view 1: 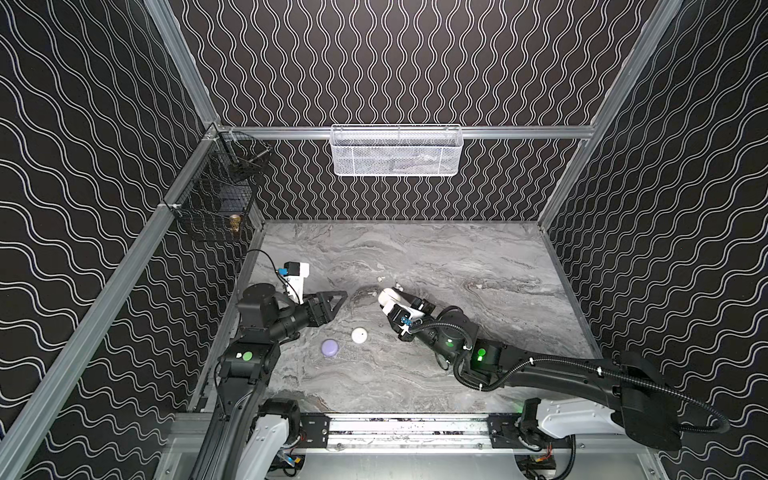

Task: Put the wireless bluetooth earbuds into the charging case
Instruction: 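Grasp the cream case with the right gripper and lift it, then bring the cream case to the left gripper and grasp its base with the left gripper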

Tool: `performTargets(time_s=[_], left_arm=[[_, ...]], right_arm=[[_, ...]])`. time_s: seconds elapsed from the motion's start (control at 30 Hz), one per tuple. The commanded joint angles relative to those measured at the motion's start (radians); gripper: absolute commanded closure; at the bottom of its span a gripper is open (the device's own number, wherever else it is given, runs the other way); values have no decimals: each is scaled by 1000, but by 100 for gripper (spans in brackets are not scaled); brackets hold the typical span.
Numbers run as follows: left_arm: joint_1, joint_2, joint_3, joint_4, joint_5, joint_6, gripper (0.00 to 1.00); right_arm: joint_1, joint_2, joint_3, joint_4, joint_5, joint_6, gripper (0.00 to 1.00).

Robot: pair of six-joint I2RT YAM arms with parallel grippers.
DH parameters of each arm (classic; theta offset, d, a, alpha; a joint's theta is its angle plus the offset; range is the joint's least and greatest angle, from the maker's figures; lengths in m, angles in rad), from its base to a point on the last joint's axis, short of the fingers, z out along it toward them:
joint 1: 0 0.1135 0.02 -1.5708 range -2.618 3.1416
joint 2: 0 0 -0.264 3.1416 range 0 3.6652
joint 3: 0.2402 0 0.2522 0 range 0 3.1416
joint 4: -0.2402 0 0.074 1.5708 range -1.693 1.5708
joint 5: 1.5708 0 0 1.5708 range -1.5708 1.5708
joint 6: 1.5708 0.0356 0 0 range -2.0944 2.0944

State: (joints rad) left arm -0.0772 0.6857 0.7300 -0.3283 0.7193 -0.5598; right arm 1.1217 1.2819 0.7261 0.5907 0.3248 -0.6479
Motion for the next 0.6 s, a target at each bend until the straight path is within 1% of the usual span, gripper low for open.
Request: performTargets(time_s=[0.0, 0.1, 0.13, 0.27, 0.33, 0.47, 0.57], left_arm=[[-3, -8, 9, 53, 72, 42, 31], [-13, -16, -5, 119, 123, 13, 31], [-20, -16, -10, 131, 124, 7, 31], [-74, 0, -9, 131, 73, 6, 33], [-124, 6, -7, 135, 38, 10, 33], [-264, 39, 8, 117, -71, 46, 34], [-354, 71, 15, 122, -142, 61, 39]], right_arm=[[-11, 10, 20, 4, -54, -80, 81], [-12, 25, 30, -8, -52, -102, 80], [-14, 26, 30, -9, -58, -107, 81], [-14, 15, 27, -26, -109, -108, 81], [-14, 3, 22, -28, -131, -107, 80], [-14, -29, -4, -19, -181, -104, 79], [-13, -42, -12, -17, -193, -105, 78]])
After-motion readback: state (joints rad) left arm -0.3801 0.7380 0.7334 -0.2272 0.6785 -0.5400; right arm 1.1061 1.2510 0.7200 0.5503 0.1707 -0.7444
